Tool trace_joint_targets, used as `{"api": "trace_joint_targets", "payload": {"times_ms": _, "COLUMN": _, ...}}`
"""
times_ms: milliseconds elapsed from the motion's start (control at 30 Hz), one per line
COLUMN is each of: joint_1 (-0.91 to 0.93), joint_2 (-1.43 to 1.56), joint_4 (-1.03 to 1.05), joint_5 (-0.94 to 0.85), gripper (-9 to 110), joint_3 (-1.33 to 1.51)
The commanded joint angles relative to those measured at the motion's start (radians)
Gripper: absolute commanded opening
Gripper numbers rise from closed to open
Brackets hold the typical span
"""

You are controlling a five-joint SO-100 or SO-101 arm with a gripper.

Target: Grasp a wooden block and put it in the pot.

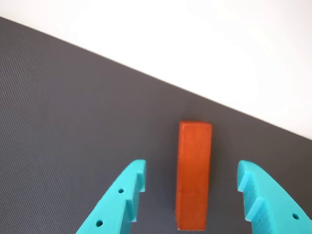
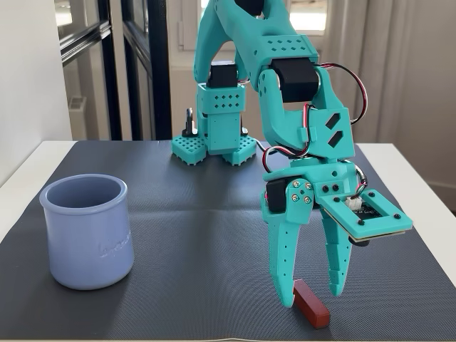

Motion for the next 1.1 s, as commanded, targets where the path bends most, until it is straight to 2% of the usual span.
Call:
{"api": "trace_joint_targets", "payload": {"times_ms": 0, "joint_1": 0.003, "joint_2": 0.009, "joint_4": -0.008, "joint_5": 0.012, "gripper": 22, "joint_3": -0.061}}
{"api": "trace_joint_targets", "payload": {"times_ms": 500, "joint_1": 0.009, "joint_2": -0.052, "joint_4": -0.006, "joint_5": 0.011, "gripper": 21, "joint_3": -0.061}}
{"api": "trace_joint_targets", "payload": {"times_ms": 733, "joint_1": 0.017, "joint_2": -0.054, "joint_4": -0.006, "joint_5": 0.012, "gripper": 6, "joint_3": -0.052}}
{"api": "trace_joint_targets", "payload": {"times_ms": 1067, "joint_1": 0.026, "joint_2": -0.041, "joint_4": -0.005, "joint_5": 0.002, "gripper": 0, "joint_3": -0.049}}
